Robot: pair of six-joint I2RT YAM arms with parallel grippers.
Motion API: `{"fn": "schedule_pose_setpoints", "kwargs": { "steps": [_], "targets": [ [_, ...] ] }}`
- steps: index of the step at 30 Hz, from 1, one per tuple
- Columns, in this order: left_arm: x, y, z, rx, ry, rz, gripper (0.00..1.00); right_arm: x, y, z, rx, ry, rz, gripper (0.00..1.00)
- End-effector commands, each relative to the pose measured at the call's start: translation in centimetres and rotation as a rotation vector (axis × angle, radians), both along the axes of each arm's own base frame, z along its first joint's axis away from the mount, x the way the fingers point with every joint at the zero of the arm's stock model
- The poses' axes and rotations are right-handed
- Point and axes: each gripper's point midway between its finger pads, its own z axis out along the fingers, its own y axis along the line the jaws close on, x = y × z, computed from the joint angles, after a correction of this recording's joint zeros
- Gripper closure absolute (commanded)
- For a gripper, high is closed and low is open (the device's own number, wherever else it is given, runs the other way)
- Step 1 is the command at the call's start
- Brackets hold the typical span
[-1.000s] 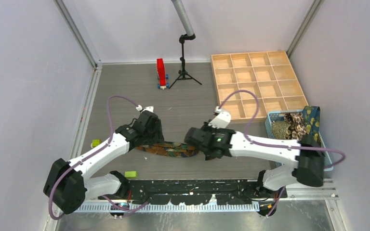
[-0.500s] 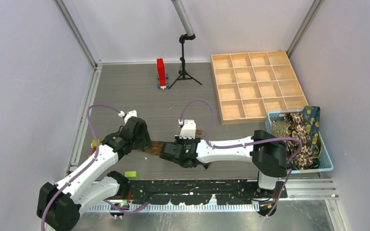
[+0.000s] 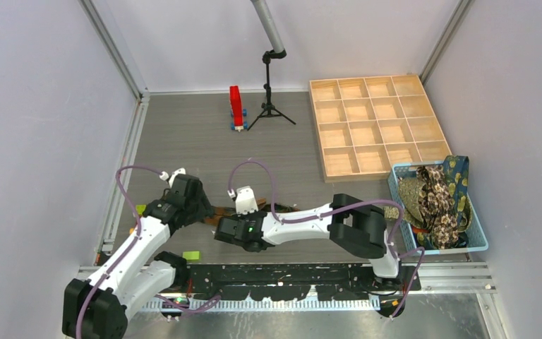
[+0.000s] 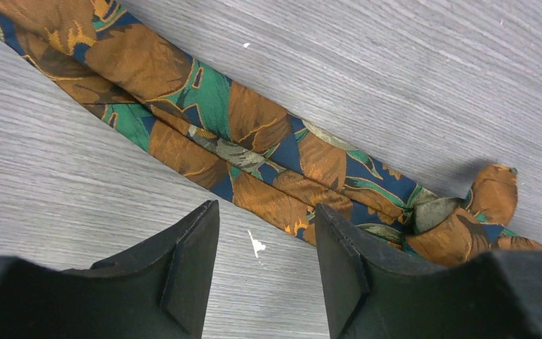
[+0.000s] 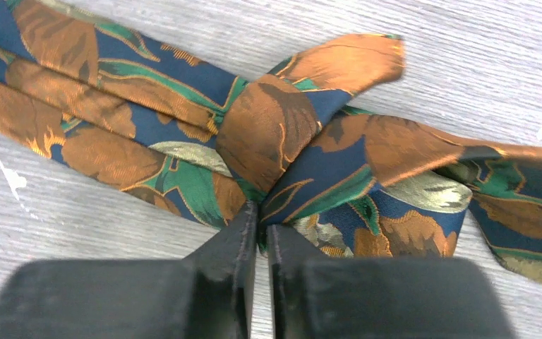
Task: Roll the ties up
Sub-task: Flatten out the tie at the center of the board.
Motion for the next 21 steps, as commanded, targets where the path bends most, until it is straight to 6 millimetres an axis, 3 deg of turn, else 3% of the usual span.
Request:
{"fn": "schedule_pose_setpoints", "kwargs": {
  "steps": [1,5,9,15,21],
  "targets": [
    [0.4,-0.8,-0.4,-0.05,-0.002,-0.01,0.46,-1.4,-0.2,-0.9,-0.062,0.078,0.101,0.76],
    [0.5,-0.8,-0.5,-0.05,-0.001,-0.009,0.47,-1.9,-1.2,0.0,-0.037,0.093,0.095,0.63],
    [0.6,-0.6,-0.7,-0.037,0.004,-0.007,0.47,-2.3,-1.1,2.4,0.044,0.117,0.095,0.47],
    [0.9,-0.4,-1.4,-0.015,0.029,-0.004,0.48,-1.3,-1.1,6.8,0.229,0.2,-0.021,0.35],
    [1.1,-0.5,-1.9,-0.015,0.035,0.004,0.5,1.0,-3.8,7.6,0.237,0.206,-0.175,0.29]
  ]
}}
